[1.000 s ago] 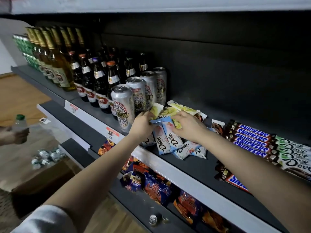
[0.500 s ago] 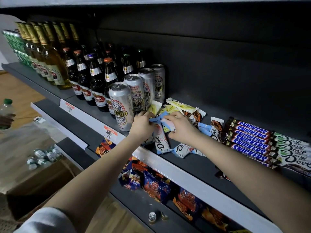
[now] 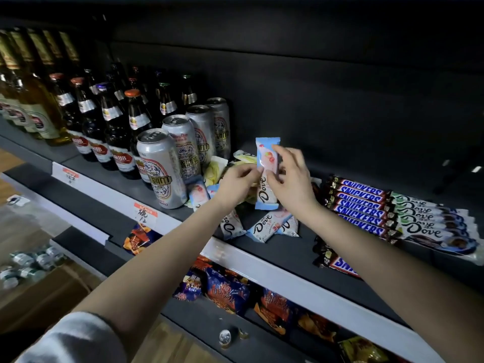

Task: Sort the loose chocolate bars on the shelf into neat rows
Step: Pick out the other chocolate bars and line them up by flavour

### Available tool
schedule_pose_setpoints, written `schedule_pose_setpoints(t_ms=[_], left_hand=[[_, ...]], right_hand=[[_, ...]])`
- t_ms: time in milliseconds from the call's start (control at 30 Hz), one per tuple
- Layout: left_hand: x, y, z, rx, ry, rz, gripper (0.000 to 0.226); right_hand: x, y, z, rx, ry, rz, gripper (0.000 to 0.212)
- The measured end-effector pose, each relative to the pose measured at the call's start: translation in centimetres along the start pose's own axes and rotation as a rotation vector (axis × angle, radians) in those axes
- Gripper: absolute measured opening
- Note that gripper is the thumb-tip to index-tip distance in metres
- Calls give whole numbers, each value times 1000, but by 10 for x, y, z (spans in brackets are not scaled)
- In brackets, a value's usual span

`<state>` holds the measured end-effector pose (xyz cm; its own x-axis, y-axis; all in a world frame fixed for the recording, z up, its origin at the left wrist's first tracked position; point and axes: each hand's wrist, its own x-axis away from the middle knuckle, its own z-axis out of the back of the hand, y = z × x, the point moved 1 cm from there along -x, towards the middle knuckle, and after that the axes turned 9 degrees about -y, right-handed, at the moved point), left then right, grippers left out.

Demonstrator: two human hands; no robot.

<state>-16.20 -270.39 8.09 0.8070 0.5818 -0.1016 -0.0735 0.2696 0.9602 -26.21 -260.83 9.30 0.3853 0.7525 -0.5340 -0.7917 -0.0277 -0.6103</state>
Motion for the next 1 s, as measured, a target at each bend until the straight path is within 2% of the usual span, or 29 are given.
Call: schedule_pose_setpoints(t_ms=[133,233,333,433,567,667,767,1000], left_hand=[[-11,8,-20,-34,-57,-72,23],[-19,19,-40,-177,-72,-168,19],[-28,29,-59,-262,-109,-251,18],[-36,37,-79,-344,-170,-314,22],[-39,51,-106,-333,-246,-334,20],[-38,58,-132,-272,-347,-343,24],[-43,64,-159,-196,-396,-361,26],[-44,79,-237,-222,-501,-395,14]], right_hand=[[10,12,29,188,40,61,42],[18,22,52,573,56,169,50],[30,32,71,804,-20,249,51],[47,43,87,975,-89,213,54],[66,56,115,1081,-140,152,73],[84,63,140,1085,-114,118,69],[103,75,167,1131,-70,-4,70],[165,95,231,1170,-48,-267,80]])
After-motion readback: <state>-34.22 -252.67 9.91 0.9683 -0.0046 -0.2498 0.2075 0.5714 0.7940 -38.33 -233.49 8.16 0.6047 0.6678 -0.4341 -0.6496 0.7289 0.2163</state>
